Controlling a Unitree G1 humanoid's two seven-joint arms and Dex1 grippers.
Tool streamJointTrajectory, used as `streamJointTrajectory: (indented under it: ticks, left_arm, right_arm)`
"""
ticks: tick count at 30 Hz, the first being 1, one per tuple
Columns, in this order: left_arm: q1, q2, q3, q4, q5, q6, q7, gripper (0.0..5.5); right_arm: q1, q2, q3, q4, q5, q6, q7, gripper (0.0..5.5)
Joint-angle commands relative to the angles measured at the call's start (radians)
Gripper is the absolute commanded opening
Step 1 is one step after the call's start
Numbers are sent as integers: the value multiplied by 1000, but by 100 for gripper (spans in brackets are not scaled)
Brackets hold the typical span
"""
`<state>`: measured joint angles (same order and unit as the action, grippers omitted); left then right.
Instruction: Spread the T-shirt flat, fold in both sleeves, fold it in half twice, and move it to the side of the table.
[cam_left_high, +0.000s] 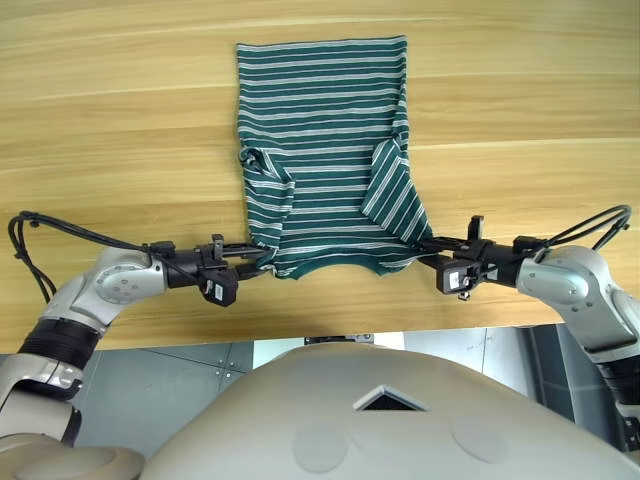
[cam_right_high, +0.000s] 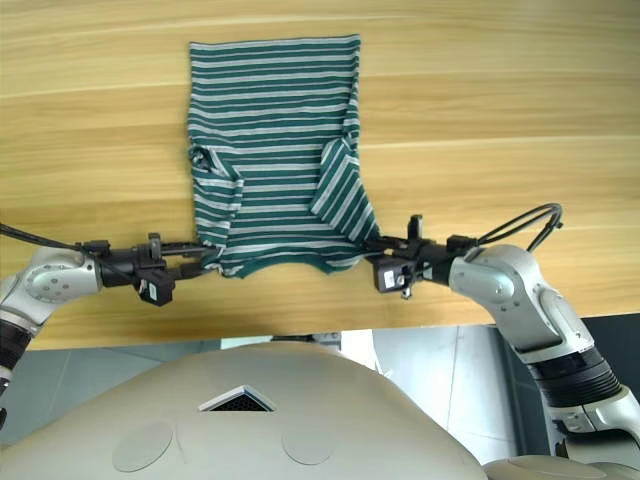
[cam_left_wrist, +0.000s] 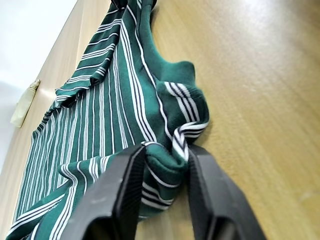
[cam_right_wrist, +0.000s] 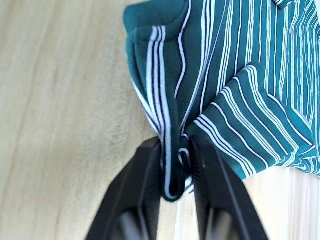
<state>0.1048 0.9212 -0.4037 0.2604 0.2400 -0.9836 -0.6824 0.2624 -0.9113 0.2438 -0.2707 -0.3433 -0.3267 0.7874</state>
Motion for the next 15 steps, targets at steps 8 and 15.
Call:
streamJointTrajectory:
  ticks: [8,15]
  left_arm:
    - [-5,17,-58,60,59,24,-73,1]
    - [-4,55,-50,-10,-43,-3,-116,0]
  right_arm:
    - [-2,-1,6,-1,-10,3,9,2]
    - [50,-41,-38,-58,48,-20,24,2]
